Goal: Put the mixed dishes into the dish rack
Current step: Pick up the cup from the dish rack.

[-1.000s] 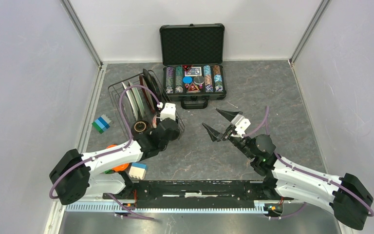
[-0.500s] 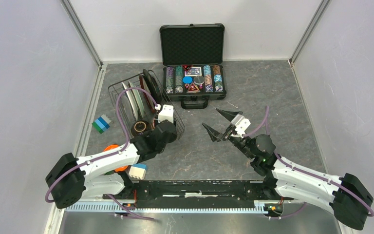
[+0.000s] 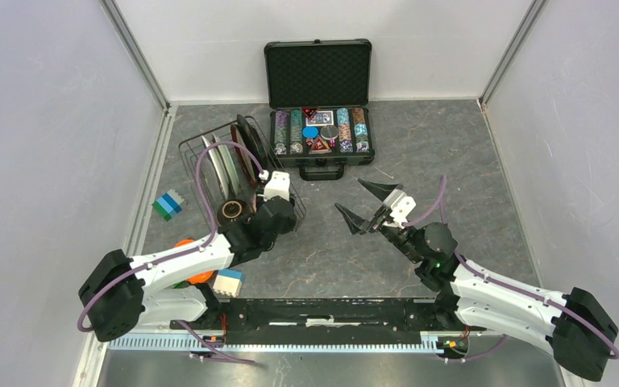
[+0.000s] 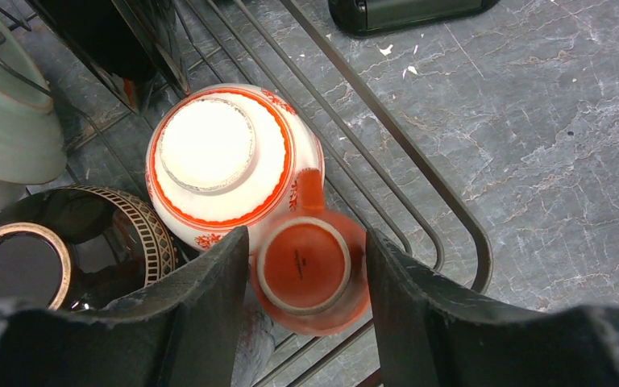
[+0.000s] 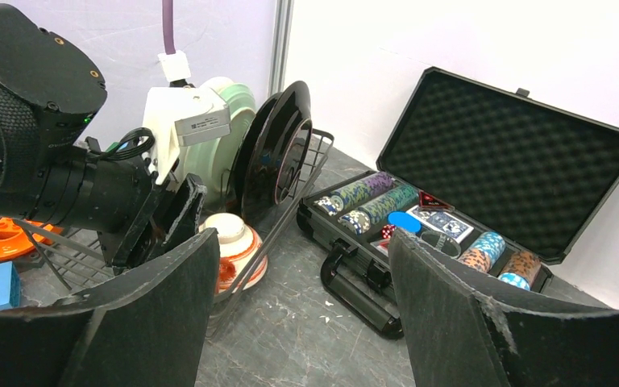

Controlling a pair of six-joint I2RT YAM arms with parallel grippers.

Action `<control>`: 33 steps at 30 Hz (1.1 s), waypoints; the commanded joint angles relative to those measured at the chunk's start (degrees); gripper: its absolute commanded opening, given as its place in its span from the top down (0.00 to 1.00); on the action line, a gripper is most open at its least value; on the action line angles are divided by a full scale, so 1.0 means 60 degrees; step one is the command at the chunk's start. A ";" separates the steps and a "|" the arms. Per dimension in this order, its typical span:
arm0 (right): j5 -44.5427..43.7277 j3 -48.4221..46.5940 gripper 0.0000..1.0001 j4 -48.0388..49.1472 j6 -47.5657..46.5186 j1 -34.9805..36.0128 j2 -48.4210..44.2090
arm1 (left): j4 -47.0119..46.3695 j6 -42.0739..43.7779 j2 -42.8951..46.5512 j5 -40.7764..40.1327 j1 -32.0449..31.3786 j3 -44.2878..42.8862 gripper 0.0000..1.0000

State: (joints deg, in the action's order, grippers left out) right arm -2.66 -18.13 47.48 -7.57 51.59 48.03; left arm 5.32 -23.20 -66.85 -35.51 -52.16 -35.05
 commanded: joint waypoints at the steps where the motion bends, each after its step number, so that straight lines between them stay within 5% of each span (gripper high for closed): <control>1: -0.0072 -0.0130 0.19 0.0230 0.0002 -0.0044 -0.0126 | 0.1550 0.0058 -0.0382 0.0757 -0.0241 -0.0024 0.38; 5: -0.0092 -0.0144 0.19 0.0216 0.0002 -0.0037 -0.0113 | 0.1725 0.0003 -0.0407 0.0918 -0.0238 -0.0101 0.29; 22: -0.0145 -0.0157 0.19 0.0128 -0.0012 -0.0057 -0.0157 | 0.3495 -0.0142 -0.1483 0.1089 -0.0068 -0.1593 0.26; 29: -0.0130 -0.0182 0.19 0.0070 -0.0029 -0.0056 -0.0165 | 0.4207 -0.0292 -0.1626 0.3716 0.1178 -0.2120 0.28; 33: -0.0147 -0.0172 0.19 0.0067 -0.0043 -0.0051 -0.0202 | 0.4482 -0.0510 -0.1544 0.4028 0.1603 -0.2259 0.26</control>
State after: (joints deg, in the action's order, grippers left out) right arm -2.96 -18.13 47.05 -7.60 51.46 47.81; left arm 23.53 -24.10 -75.35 -20.91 -43.75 -48.18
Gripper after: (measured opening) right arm 0.814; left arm 0.725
